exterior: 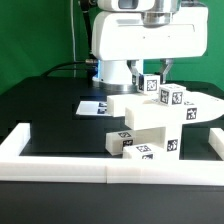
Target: Assemble chair
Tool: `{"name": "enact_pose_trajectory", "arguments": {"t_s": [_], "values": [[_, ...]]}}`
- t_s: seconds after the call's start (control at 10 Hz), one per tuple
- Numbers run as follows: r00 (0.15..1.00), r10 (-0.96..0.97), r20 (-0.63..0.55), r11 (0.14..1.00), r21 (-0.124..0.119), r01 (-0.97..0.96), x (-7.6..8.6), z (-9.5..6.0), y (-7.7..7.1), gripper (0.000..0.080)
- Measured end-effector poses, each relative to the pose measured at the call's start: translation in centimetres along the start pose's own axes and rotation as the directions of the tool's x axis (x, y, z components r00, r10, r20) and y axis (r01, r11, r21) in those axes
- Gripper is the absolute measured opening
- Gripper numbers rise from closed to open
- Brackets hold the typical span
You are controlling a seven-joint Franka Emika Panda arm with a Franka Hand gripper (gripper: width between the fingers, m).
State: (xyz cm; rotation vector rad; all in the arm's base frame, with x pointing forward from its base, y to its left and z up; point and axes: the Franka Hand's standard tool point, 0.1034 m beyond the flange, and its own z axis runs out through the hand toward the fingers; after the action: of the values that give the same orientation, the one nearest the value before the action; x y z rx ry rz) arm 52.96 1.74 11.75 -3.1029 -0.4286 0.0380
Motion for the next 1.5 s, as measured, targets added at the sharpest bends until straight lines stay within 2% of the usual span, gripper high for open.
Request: {"name": "enact_pose_trajectory", "arguments": {"t_s": [0.5, 0.9, 1.2, 1.3, 1.4, 1.5], "values": [[0.940, 0.342, 0.000, 0.940, 0.001, -0.342, 0.01, 0.02, -0.08, 0.0287], [0.802, 0.597, 0.001, 0.802, 0.001, -0.597, 0.01, 0.06, -0.16, 0.0287], [0.799, 0.601, 0.001, 0.799, 0.001, -0.601, 0.01, 0.06, -0.15, 0.0287], [0.809, 0.587, 0.003, 0.809, 0.000, -0.587, -0.02, 0.06, -0.16, 0.0338], [0.813, 0.582, 0.004, 0.813, 0.000, -0.582, -0.01, 0.05, -0.16, 0.0533], [0.852, 0.524, 0.002, 0.852, -0.002, -0.524, 0.00, 0.01, -0.19, 0.0533]]}}
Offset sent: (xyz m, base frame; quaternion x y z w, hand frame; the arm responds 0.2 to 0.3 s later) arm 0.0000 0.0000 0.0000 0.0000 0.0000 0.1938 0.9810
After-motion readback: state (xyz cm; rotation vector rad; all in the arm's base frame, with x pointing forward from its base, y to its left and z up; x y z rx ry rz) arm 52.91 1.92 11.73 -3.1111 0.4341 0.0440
